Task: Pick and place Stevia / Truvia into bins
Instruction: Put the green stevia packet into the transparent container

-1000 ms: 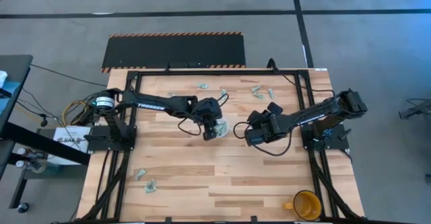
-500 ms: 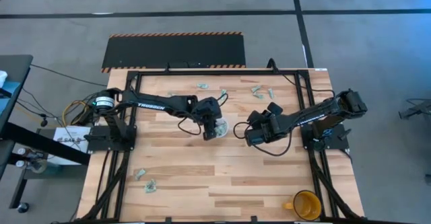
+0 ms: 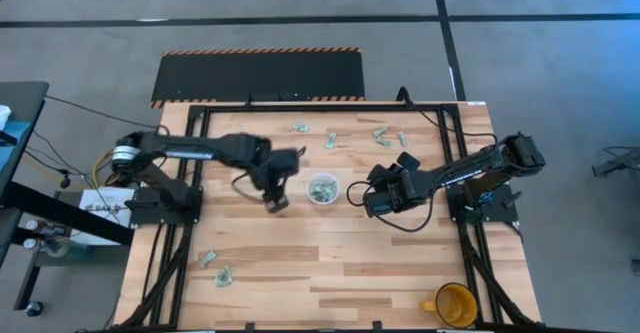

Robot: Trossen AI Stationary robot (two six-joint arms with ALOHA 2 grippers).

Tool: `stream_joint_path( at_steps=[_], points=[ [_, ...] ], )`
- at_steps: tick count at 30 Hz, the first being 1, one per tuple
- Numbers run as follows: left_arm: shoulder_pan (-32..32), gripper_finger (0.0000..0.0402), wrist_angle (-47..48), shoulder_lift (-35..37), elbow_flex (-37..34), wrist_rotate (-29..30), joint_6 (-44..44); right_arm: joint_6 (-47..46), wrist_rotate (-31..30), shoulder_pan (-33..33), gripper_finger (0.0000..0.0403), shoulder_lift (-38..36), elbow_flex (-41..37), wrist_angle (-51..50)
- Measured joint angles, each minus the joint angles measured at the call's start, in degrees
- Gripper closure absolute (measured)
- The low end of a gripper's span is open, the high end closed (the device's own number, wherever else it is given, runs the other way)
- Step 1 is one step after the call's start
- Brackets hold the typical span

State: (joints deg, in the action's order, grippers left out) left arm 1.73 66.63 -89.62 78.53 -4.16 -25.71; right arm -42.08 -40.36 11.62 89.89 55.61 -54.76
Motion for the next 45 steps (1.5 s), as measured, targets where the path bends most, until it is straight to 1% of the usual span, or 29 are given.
stream_joint_path(
  at_steps=[4, 9, 11, 13, 16, 18, 21, 24, 27, 31, 35, 41, 45],
  points=[
    [-9.9, 0.0269, 3.0, 5.2, -3.4, 7.6, -10.1, 0.0, 0.0, 0.0, 0.0269, 0.0, 0.0, 0.0],
    [-24.6, 0.0269, 2.7, 8.7, -9.0, 13.1, -29.8, 0.0, 0.0, 0.0, 0.0269, 0.0, 0.0, 0.3],
    [-30.3, 0.0269, 1.6, 8.8, -11.2, 13.4, -38.4, 0.0, 0.0, 0.0, 0.0269, 0.0, 0.0, 0.3],
    [-35.7, 0.0269, -0.3, 8.7, -13.1, 12.3, -46.6, 0.0, 0.0, 0.0, 0.0269, 0.0, 0.0, 0.7],
    [-41.8, 0.0269, -6.2, 8.2, -15.5, 9.0, -54.7, 0.0, 0.0, 0.0, 0.0269, 0.0, 0.0, 1.2],
    [-45.1, 0.0269, -9.0, 7.9, -16.4, 8.1, -56.4, 0.0, 0.0, 0.0, 0.0269, 0.0, 0.0, 1.3],
    [-48.9, 0.0269, -16.4, 7.9, -18.7, 8.1, -56.6, 0.0, 0.0, 0.0, 0.0269, 0.0, 0.0, 1.4],
    [-51.8, 0.0269, -19.8, 7.9, -20.8, 8.5, -57.0, 0.0, 0.0, 0.0, 0.0269, 0.0, 0.0, 1.4],
    [-53.7, 0.0269, -23.7, 7.9, -23.3, 8.3, -59.3, 0.0, 0.0, 0.0, 0.0269, 0.0, 0.0, 1.5],
    [-55.1, 0.0269, -24.5, 7.9, -25.8, 8.0, -59.6, 0.0, 0.0, 0.0, 0.0269, 0.0, 0.0, 2.0],
    [-55.0, 0.0269, -25.7, 7.9, -28.5, 7.1, -61.1, 0.0, 0.0, 0.0, 0.0269, 0.0, 0.0, 2.1],
    [-55.1, 0.0269, -32.9, 7.9, -32.8, 5.8, -61.3, 0.0, 0.0, 0.0, 0.0269, 0.0, 0.0, 2.1],
    [-55.1, 0.0269, -34.4, 7.9, -34.7, 4.4, -62.9, 0.0, 0.0, 0.0, 0.0269, 0.0, 0.0, 2.1]
  ],
)
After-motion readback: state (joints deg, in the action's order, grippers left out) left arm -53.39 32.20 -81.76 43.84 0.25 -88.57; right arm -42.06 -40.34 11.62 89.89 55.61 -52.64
